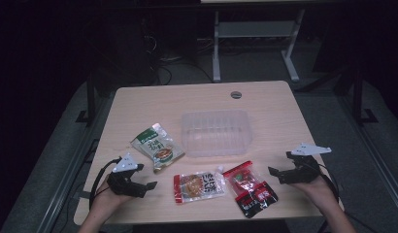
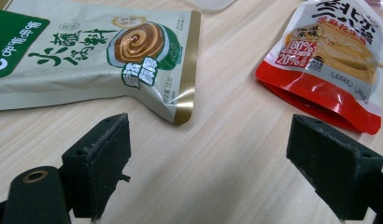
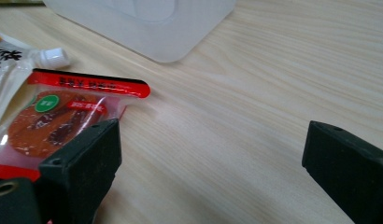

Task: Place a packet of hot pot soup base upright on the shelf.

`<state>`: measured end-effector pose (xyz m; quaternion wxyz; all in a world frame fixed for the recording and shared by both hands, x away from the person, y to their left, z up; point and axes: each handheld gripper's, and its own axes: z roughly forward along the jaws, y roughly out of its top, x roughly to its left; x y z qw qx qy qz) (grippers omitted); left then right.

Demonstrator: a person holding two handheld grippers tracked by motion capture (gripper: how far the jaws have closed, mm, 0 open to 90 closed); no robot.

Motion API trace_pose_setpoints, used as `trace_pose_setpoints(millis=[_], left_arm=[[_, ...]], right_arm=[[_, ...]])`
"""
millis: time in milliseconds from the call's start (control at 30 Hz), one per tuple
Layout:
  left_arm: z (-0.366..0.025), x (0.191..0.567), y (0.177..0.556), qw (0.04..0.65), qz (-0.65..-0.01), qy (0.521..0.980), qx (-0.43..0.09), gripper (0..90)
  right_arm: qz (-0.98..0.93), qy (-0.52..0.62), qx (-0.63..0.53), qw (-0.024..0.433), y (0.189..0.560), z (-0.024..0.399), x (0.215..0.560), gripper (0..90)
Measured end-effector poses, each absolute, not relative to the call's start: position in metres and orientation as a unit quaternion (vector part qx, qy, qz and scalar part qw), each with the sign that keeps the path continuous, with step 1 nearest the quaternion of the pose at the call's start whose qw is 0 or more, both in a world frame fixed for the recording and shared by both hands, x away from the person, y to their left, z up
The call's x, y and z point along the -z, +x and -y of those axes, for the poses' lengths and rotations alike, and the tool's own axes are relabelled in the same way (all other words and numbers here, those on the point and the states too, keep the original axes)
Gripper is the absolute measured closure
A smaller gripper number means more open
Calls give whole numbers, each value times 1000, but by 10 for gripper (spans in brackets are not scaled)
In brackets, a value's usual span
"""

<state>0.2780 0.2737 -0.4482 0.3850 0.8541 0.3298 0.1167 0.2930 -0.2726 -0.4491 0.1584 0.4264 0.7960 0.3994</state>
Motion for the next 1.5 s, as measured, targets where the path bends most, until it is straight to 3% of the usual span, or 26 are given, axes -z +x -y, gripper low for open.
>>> trace_pose_setpoints(millis=[200, 233, 333, 367, 400, 700, 1500], left_arm=[[-274, 447, 279, 387, -332, 853, -112, 135], [-273, 447, 278, 387, -333, 852, -113, 137], [-273, 446, 278, 398, -339, 846, -106, 140], [-273, 446, 278, 398, -339, 846, -106, 141], [-273, 446, 277, 401, -341, 844, -104, 141], [-272, 445, 277, 399, -333, 848, -105, 142], [-263, 447, 277, 402, -331, 849, -87, 143]], right_arm=[[-804, 418, -399, 142, 285, 270, 441, 157], [-810, 409, -400, 128, 280, 266, 436, 273], [-820, 390, -406, 105, 277, 257, 433, 391], [-820, 390, -406, 105, 277, 257, 433, 391], [-827, 373, -412, 88, 274, 248, 431, 492], [-860, 309, -404, 43, 264, 210, 430, 860], [-906, 246, -344, -5, 257, 163, 450, 898]])
